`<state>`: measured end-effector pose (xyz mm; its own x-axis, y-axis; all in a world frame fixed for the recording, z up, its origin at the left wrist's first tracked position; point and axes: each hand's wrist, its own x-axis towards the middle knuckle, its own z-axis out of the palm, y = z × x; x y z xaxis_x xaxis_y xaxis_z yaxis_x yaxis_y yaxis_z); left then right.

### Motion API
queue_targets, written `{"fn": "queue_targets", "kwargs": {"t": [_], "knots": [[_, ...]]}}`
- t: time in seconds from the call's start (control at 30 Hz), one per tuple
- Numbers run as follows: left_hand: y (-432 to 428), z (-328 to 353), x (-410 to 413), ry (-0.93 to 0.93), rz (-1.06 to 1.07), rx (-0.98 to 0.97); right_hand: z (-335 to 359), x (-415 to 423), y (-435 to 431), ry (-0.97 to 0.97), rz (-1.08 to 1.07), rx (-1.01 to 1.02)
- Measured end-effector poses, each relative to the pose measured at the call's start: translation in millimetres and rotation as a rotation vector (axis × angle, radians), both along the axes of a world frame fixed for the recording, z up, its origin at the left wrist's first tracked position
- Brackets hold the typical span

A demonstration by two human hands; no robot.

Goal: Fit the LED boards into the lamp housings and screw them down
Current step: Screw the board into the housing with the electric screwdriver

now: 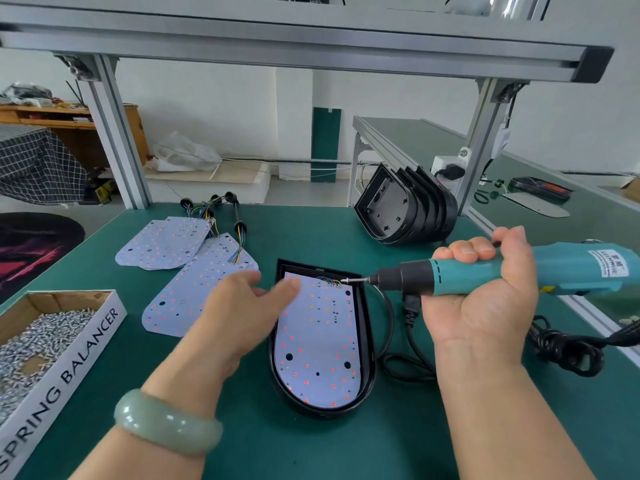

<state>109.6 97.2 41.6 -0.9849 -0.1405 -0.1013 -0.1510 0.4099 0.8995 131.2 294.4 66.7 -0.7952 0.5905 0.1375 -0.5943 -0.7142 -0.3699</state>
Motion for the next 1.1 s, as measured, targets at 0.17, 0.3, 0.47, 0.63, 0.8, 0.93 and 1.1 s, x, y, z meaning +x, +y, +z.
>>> {"fn": "queue_targets", "kwargs": {"t": [0.17,0.3,0.47,0.63,0.8,0.93,1.1], "knots": [[12.0,-14.0,-11.0,-0.135,-0.150,-0.220,2.2,-20.8,-13.3,-0.073,0.016,0.090],[13.9,-12.4,-14.0,-0.144,-0.132,-0.315,0.4,-41.8,-30.7,-0.103,0.058,0.176],[14.2,-14.2,-15.5,-0.131,-0.131,-0.322,-5.7,-60.3,-47.9,-0.138,0.059,0.283],[15.3,-14.8,-15.1,-0.110,-0.144,-0.372,-10.5,-67.7,-51.6,-0.150,0.041,0.384],[15.1,-15.2,-13.9,-0.094,-0.141,-0.377,-8.6,-72.1,-55.7,-0.131,0.050,0.467],[16.2,-15.7,-14.0,-0.091,-0.144,-0.388,-5.6,-74.5,-61.3,-0.090,0.038,0.554],[17.3,-14.8,-14.4,-0.081,-0.140,-0.398,2.7,-76.3,-70.7,-0.031,0.109,0.648]]}}
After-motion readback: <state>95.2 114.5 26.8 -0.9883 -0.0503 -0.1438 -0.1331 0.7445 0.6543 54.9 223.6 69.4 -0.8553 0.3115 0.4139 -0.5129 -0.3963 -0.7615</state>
